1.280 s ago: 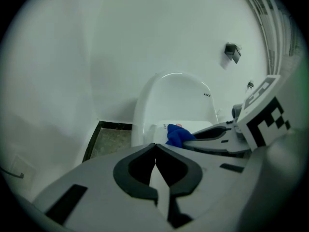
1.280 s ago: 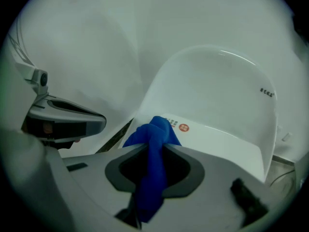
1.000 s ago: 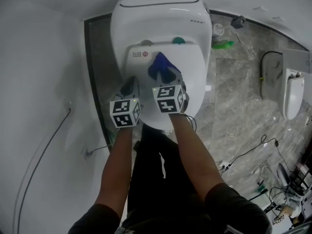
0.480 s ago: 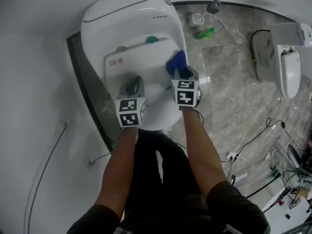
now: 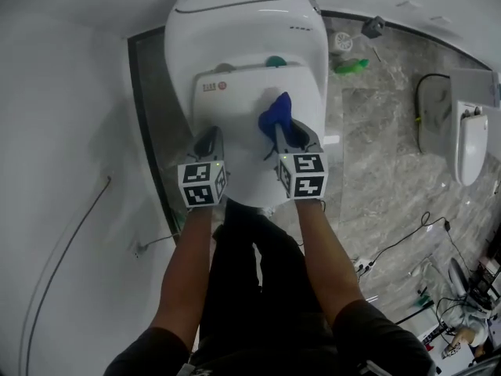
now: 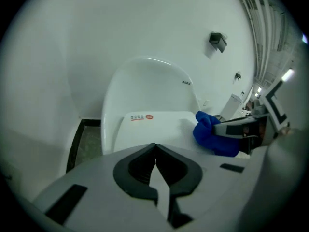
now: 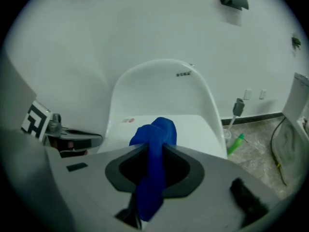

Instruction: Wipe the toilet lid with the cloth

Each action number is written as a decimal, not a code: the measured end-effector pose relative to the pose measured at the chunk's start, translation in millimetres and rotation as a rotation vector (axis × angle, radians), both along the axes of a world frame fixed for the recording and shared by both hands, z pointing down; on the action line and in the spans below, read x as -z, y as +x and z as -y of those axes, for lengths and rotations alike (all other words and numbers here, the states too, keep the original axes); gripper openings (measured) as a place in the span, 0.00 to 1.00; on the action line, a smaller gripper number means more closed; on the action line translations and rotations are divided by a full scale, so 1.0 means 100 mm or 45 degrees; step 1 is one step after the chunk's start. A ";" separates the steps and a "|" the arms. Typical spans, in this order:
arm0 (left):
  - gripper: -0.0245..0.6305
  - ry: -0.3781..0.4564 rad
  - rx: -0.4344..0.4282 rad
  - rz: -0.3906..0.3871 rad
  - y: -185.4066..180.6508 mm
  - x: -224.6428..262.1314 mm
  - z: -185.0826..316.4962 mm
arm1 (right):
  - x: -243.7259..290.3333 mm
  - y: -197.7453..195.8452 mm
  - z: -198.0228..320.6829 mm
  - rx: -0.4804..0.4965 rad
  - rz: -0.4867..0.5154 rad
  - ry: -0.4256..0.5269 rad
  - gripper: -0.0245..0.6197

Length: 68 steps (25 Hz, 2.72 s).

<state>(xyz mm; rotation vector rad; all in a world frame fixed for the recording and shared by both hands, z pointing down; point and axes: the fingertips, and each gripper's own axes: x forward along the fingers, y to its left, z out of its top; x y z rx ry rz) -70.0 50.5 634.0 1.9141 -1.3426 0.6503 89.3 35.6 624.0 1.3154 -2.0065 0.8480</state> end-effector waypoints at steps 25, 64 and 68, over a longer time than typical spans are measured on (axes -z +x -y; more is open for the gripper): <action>0.06 -0.027 0.228 -0.088 -0.50 -0.06 -0.77 | -0.36 -1.42 -0.84 0.476 -0.177 0.000 0.16; 0.06 0.053 0.220 -0.051 -0.29 0.20 -1.34 | 0.06 -0.92 -1.45 0.271 0.083 0.110 0.16; 0.06 0.023 0.290 -0.039 -0.63 0.06 -1.54 | -0.11 -1.39 -1.62 0.413 0.046 0.083 0.16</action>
